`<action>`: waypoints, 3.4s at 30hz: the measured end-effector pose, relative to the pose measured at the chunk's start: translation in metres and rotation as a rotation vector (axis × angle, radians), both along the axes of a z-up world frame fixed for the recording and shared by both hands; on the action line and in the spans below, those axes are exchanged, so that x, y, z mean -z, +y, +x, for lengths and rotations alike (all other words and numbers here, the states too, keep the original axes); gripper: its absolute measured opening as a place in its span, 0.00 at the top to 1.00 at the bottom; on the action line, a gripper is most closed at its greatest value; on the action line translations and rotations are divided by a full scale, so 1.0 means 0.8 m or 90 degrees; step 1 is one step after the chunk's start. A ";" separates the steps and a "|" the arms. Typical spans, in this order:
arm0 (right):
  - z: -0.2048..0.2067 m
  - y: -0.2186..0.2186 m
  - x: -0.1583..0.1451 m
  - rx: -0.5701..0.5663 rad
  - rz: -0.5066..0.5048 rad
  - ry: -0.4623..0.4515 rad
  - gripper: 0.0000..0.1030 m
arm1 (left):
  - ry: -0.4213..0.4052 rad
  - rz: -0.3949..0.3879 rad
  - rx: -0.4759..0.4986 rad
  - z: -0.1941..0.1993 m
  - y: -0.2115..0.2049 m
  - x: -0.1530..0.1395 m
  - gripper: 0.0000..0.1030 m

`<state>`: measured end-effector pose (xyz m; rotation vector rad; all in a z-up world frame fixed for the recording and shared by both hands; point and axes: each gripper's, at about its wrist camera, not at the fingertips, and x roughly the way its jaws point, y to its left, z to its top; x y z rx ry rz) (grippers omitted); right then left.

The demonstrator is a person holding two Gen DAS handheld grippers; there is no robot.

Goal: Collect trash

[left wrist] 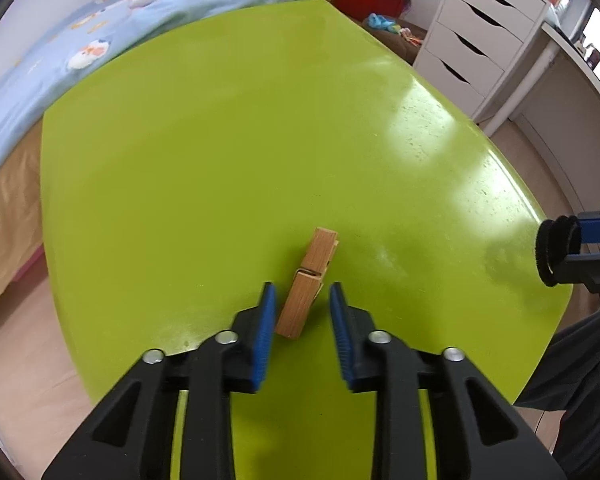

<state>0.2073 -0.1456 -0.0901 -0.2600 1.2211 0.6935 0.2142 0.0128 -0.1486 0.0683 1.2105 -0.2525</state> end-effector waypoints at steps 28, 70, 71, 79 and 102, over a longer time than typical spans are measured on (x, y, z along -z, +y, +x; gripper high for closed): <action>-0.114 -0.042 -0.081 0.006 0.053 -0.091 0.77 | -0.129 -0.044 -0.062 -0.191 -0.022 -0.152 0.87; -0.261 -0.070 -0.076 -0.023 0.122 -0.050 0.09 | -0.130 -0.107 -0.062 -0.348 -0.053 -0.153 0.87; -0.261 -0.074 -0.078 -0.017 0.125 -0.052 0.07 | -0.129 -0.107 -0.057 -0.348 -0.056 -0.152 0.87; -0.254 -0.102 -0.092 0.031 0.139 -0.064 0.06 | -0.114 -0.107 -0.025 -0.343 -0.075 -0.149 0.87; -0.254 -0.112 -0.109 0.071 0.140 -0.112 0.03 | -0.136 -0.107 -0.106 -0.331 -0.051 -0.151 0.07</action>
